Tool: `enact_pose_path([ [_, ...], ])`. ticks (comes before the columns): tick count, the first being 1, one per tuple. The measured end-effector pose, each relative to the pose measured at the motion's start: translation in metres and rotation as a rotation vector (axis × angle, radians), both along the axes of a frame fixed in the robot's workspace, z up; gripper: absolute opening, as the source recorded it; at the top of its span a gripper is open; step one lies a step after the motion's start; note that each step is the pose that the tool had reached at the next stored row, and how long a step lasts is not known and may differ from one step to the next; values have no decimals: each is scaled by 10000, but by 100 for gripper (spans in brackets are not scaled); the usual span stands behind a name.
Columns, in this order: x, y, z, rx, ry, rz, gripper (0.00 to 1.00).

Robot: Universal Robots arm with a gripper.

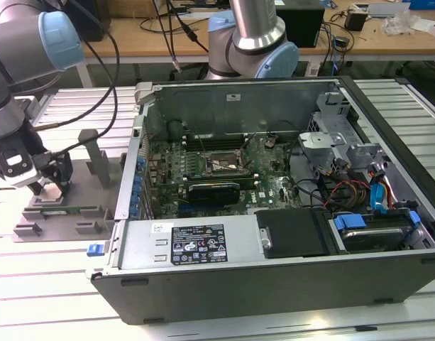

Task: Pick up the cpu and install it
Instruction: 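Pick up the cpu and move it towards the insertion slot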

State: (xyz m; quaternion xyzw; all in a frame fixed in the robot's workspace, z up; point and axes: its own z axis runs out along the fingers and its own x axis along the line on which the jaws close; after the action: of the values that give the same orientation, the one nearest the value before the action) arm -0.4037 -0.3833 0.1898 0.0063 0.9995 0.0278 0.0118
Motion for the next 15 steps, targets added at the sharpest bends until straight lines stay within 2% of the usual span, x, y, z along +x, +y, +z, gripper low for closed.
enact_pose_path([
  [7,0,0,-13,0,1,0,62],
  [8,0,0,-13,-1,1,0,54],
  [15,0,1,-10,2,-4,-1,54],
])
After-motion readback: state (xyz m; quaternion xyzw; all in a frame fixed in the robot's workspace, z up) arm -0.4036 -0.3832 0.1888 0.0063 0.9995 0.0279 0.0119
